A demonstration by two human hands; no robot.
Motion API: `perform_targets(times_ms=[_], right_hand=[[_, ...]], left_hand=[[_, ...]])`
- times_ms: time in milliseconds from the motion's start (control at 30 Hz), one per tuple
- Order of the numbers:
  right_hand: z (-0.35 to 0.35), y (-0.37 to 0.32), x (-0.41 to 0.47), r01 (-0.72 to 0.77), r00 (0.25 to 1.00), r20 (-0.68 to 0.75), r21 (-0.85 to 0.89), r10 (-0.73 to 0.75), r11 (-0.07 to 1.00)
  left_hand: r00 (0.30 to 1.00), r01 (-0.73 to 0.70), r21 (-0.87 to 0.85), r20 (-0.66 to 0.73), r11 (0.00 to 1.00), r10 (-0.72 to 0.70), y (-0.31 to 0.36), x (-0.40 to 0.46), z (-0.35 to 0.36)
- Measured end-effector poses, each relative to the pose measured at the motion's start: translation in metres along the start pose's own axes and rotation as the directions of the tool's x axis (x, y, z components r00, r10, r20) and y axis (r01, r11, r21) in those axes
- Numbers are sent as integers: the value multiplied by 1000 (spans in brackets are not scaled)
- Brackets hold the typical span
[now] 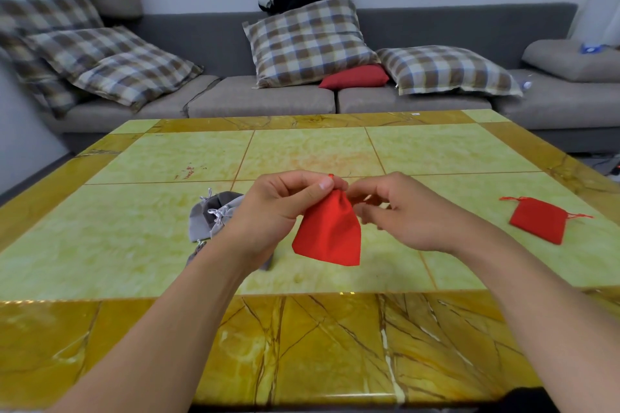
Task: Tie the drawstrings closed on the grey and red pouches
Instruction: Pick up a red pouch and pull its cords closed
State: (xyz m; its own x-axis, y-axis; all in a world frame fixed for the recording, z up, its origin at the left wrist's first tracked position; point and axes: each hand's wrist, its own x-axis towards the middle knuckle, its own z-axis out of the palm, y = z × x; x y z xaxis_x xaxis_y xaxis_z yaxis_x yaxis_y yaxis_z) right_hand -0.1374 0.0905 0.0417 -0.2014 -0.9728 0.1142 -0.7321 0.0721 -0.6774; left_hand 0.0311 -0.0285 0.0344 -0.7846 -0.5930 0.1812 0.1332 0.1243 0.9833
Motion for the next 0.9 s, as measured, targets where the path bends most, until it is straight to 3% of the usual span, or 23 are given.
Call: perform_targets(times_ms=[100, 367, 633, 700, 900], right_hand=[[2, -4, 0, 44, 998, 43, 38, -46, 998], [-5, -7, -2, 138, 976, -189, 137, -111, 981], [3, -14, -1, 310, 878, -339, -136, -338, 941], [3, -17, 0, 329, 873, -333, -137, -357, 934], [-2, -20, 1, 306, 926, -140, -265, -350, 914]], left_hand=[[1000, -5, -5, 6, 1000, 5, 0, 0, 2], [999, -30, 150, 22, 988, 27, -2, 1, -6], [994, -111, 309, 34, 945, 105, -5, 2, -5], [993, -113, 357, 62, 927, 98, -6, 1, -5], [990, -100, 411, 132, 906, 49, -7, -3, -4]])
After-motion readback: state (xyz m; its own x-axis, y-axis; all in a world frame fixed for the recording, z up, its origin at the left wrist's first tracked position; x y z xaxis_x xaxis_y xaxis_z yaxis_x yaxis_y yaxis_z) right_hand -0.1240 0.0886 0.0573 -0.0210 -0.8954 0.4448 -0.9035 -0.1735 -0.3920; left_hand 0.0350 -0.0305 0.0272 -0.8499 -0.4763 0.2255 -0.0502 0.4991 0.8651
